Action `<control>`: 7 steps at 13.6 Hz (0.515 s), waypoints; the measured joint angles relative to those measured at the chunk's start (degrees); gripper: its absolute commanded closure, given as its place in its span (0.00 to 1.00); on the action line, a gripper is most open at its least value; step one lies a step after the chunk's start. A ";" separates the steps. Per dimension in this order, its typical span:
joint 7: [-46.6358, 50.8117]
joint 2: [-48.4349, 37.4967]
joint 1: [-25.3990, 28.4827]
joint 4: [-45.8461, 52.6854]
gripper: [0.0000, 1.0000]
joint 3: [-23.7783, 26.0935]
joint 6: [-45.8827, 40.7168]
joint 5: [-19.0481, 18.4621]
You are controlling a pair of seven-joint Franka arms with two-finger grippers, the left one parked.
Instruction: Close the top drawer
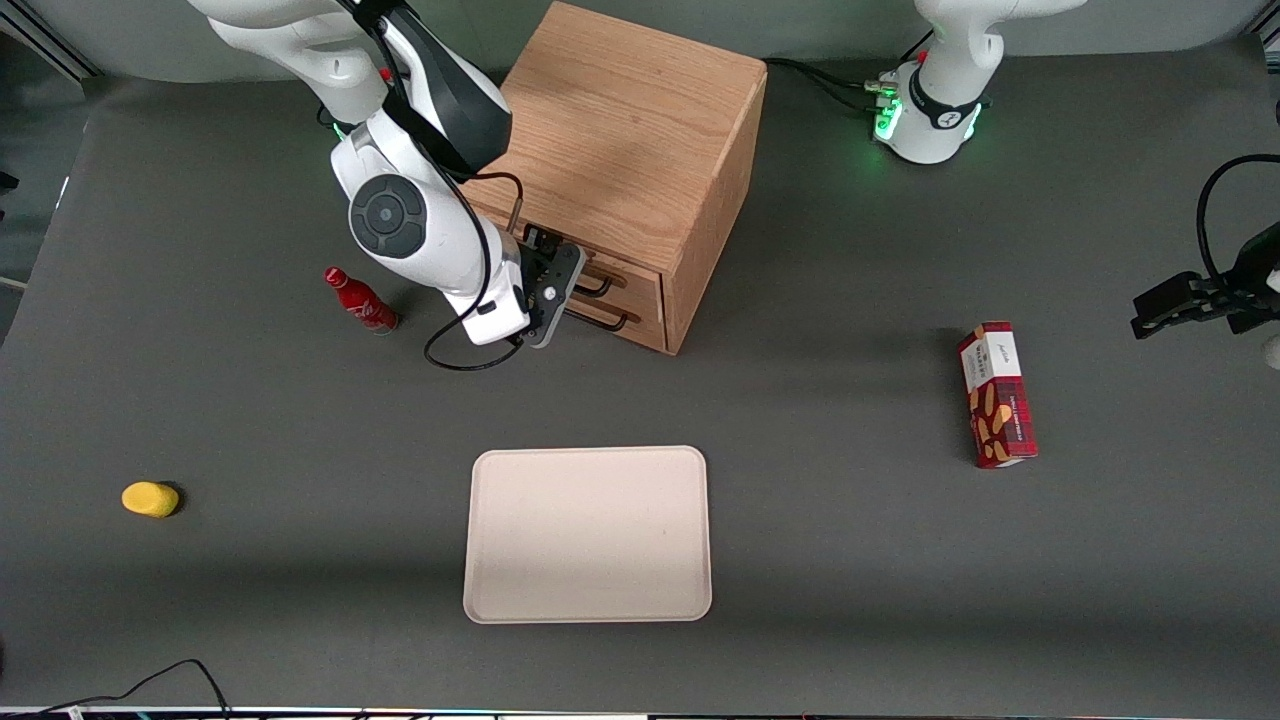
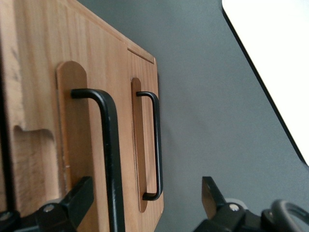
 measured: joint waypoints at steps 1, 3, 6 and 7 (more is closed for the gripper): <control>0.00 -0.03 -0.13 0.83 0.00 -0.07 -1.05 0.09; 0.12 -0.23 -0.76 2.76 0.00 -0.51 -3.17 0.33; 0.28 -0.96 -2.42 5.50 0.00 -3.16 -5.61 2.62; 0.31 -1.46 -2.77 6.29 0.00 -4.58 -6.34 3.04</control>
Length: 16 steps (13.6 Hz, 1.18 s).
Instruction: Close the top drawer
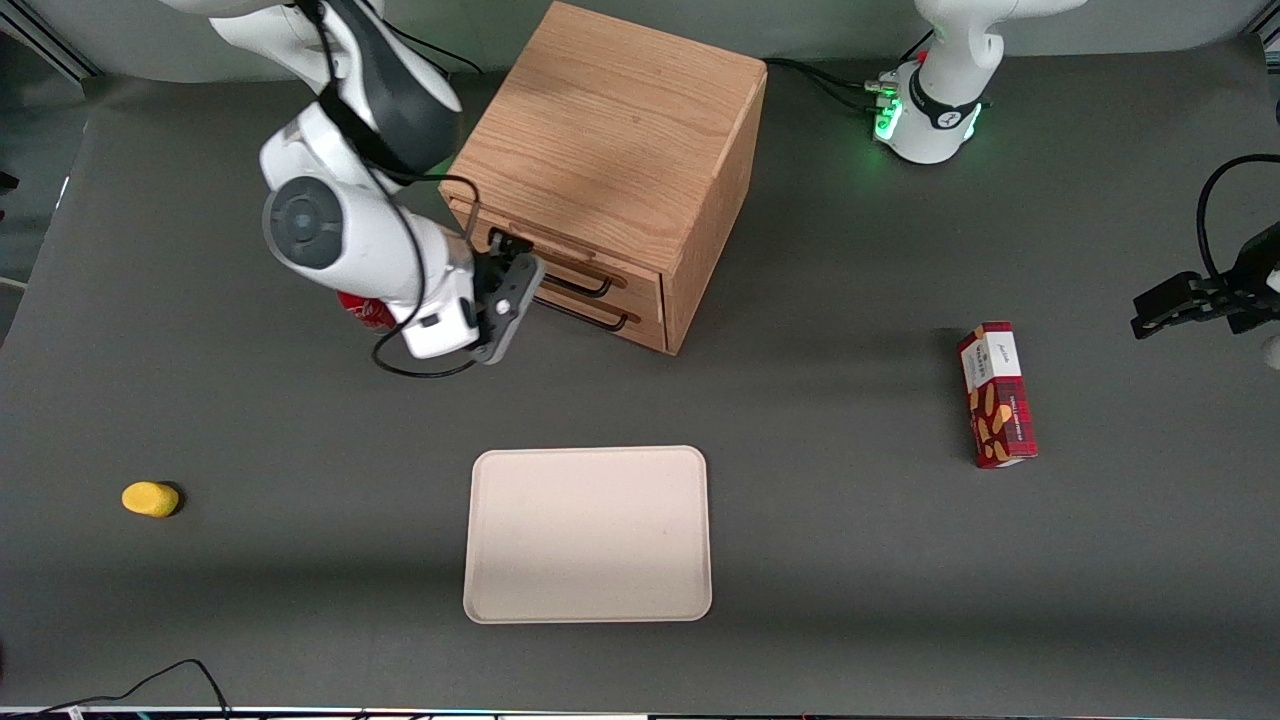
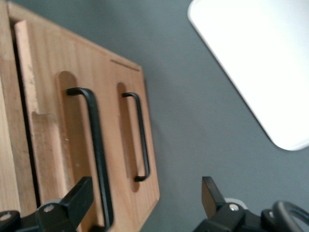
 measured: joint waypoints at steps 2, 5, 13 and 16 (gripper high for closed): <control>1.24 -1.60 -0.28 1.12 0.00 -3.02 -0.88 0.30; 6.47 -5.10 -0.35 2.77 0.00 -8.69 -2.83 0.36; 20.83 -12.13 -4.95 5.31 0.00 -19.55 -10.23 -2.29; 24.79 -13.77 -5.01 5.37 0.00 -20.86 -13.54 -7.27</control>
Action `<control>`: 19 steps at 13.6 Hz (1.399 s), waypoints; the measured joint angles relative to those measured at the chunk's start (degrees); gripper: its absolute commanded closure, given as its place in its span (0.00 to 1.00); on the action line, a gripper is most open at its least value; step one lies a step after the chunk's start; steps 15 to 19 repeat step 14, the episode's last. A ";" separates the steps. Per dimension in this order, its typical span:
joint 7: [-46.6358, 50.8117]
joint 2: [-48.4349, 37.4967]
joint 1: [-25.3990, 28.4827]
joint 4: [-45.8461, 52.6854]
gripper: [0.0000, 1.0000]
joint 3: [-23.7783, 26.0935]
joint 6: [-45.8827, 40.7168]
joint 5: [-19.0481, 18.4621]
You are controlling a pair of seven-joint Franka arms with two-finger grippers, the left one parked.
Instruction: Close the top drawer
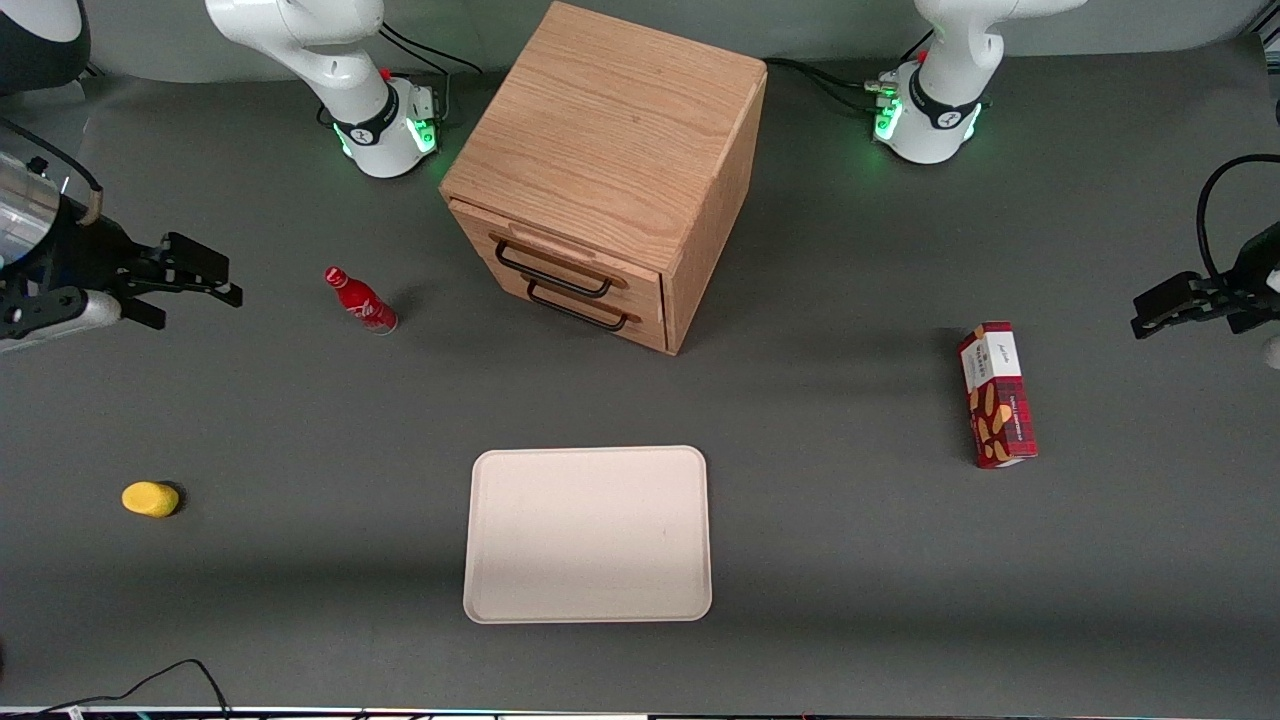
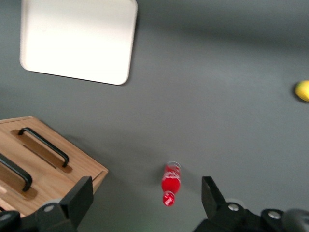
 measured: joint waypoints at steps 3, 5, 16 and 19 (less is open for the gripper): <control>3.78 -2.66 -0.01 0.05 0.00 -1.21 -3.48 -2.34; 4.88 -4.12 -0.01 -0.10 0.00 -1.44 -5.66 -4.51; 6.32 -4.18 -1.32 -2.98 0.00 -1.71 -0.96 -6.95; 6.32 -4.18 -1.32 -2.98 0.00 -1.71 -0.96 -6.95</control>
